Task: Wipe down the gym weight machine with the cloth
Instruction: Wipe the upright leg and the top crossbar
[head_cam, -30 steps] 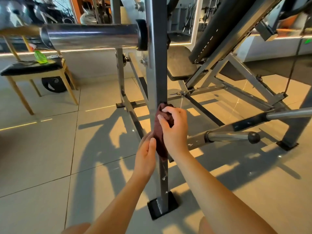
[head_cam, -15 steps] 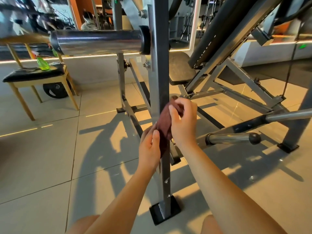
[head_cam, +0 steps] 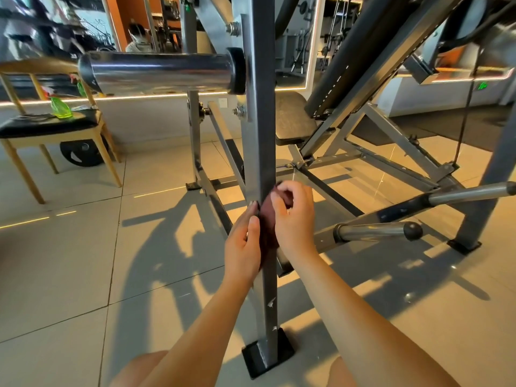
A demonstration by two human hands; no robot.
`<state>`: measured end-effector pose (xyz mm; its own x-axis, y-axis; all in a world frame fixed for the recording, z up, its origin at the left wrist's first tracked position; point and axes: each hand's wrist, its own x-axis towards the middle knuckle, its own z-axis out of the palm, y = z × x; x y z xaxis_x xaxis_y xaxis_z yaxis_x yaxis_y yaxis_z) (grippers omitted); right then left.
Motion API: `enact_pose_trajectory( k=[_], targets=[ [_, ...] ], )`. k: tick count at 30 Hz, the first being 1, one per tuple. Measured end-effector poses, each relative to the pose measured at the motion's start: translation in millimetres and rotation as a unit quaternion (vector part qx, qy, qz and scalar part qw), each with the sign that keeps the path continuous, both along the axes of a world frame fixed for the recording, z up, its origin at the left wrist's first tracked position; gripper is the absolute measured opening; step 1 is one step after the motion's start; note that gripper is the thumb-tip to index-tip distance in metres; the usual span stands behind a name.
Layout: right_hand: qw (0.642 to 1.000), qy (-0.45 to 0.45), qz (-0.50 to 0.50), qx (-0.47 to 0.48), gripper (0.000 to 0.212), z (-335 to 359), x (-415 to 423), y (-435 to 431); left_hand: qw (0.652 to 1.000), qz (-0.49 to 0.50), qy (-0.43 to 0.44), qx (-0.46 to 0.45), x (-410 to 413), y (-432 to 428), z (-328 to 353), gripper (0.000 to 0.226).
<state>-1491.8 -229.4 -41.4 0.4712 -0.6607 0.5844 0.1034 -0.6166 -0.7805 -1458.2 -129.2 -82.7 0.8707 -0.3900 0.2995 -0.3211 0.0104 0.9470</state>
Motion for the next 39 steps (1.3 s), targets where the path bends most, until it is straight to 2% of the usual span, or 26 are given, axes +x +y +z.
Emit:
enact_pose_trajectory(
  k=[3, 5, 10, 13, 17, 20, 27, 29, 35, 39],
  targets=[
    [0.998, -0.053, -0.01, -0.032, 0.011, 23.3, 18.9, 6.1, 1.0, -0.015, 0.024, -0.012, -1.1, 4.1, 1.2, 0.038],
    [0.998, -0.054, -0.016, -0.031, 0.011, 11.7, 20.9, 8.1, 0.999, -0.027, 0.038, -0.018, -2.9, 6.6, -0.6, 0.039],
    [0.997, 0.03, 0.029, 0.062, 0.012, -53.1, -9.7, 13.2, 0.997, -0.043, 0.064, -0.024, -4.4, 8.6, -10.5, 0.04],
    [0.994, 0.085, 0.026, 0.058, 0.01, -49.1, -17.4, 6.9, 0.997, -0.052, 0.061, -0.016, -5.2, 10.1, -14.4, 0.038],
    [1.0, 0.006, -0.003, -0.003, 0.01, -6.0, 2.8, 6.6, 0.999, -0.037, 0.034, -0.005, -1.7, 10.7, -17.3, 0.037],
    [0.999, -0.029, -0.033, -0.009, 0.01, -8.8, 16.0, 18.0, 0.998, -0.043, 0.038, -0.008, 0.4, 10.2, -19.6, 0.03],
    [0.989, 0.094, 0.022, 0.109, 0.015, -81.3, -24.1, 19.6, 0.999, -0.04, 0.028, -0.004, -2.8, 8.2, -25.6, 0.036],
    [0.988, 0.113, 0.022, 0.099, 0.012, -73.1, -28.9, 13.0, 0.999, -0.03, 0.013, 0.004, -2.7, 6.8, -25.8, 0.036],
    [0.999, 0.021, -0.046, 0.001, 0.009, -5.6, 1.8, 5.7, 0.999, -0.028, 0.006, 0.02, 0.7, 3.9, -23.8, 0.039],
    [0.998, 0.038, -0.039, 0.038, 0.007, -10.1, 3.5, 4.7, 0.999, -0.026, 0.012, 0.02, 8.9, 2.6, -20.4, 0.04]
  ],
)
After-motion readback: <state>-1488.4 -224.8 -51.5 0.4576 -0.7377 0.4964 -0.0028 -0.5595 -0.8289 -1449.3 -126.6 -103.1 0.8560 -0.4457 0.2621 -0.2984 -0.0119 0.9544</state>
